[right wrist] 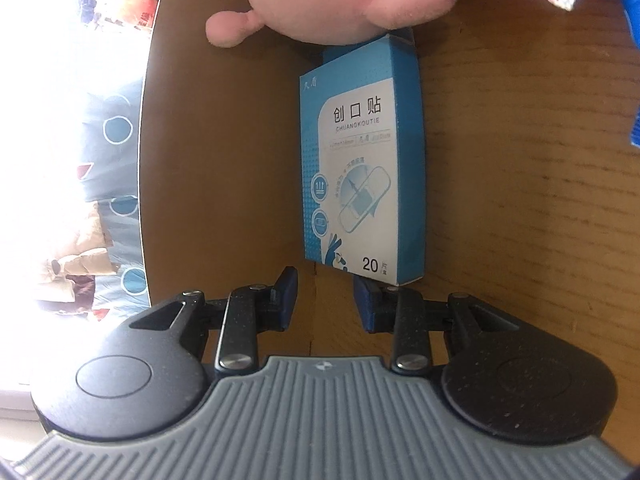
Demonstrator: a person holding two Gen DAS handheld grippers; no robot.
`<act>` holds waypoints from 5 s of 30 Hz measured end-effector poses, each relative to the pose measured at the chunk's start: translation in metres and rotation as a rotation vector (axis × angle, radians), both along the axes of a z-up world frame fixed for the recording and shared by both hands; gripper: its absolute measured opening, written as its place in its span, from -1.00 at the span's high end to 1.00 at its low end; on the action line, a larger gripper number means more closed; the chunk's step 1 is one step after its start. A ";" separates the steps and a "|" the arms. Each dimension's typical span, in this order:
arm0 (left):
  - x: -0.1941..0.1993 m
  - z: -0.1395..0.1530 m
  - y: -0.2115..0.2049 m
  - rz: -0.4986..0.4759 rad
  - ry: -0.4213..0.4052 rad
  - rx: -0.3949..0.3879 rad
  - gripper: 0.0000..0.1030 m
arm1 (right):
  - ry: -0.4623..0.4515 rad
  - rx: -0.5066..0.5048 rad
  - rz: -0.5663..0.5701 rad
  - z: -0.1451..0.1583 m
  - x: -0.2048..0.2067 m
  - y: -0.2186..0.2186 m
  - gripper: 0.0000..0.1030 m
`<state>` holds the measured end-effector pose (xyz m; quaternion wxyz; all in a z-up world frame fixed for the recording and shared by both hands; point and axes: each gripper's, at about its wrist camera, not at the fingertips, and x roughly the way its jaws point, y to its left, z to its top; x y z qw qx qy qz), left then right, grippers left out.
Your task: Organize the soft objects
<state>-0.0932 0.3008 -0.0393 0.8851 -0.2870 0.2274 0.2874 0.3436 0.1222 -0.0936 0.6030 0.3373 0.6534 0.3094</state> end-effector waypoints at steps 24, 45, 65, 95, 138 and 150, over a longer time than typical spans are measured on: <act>-0.014 0.055 -0.081 -0.297 -0.206 0.161 -0.99 | -0.450 0.134 0.037 0.147 -0.102 -0.182 -0.59; 0.107 0.046 -0.328 -1.189 -0.215 0.259 -0.99 | -0.712 -0.360 -0.723 0.078 -0.311 -0.453 -0.64; 0.167 0.018 -0.413 -1.290 -0.238 0.346 -0.92 | -0.662 -0.456 -0.682 0.104 -0.273 -0.477 -0.57; 0.232 -0.039 -0.522 -1.445 0.021 0.546 -0.03 | -0.311 -0.296 -0.702 0.007 -0.163 -0.552 0.15; 0.183 -0.019 -0.480 -1.570 0.002 -0.096 0.82 | -0.488 -0.187 -0.841 0.031 -0.330 -0.558 0.88; 0.190 -0.016 -0.444 -1.478 -0.028 -0.060 0.70 | -0.550 -0.293 -0.625 0.054 -0.267 -0.494 0.86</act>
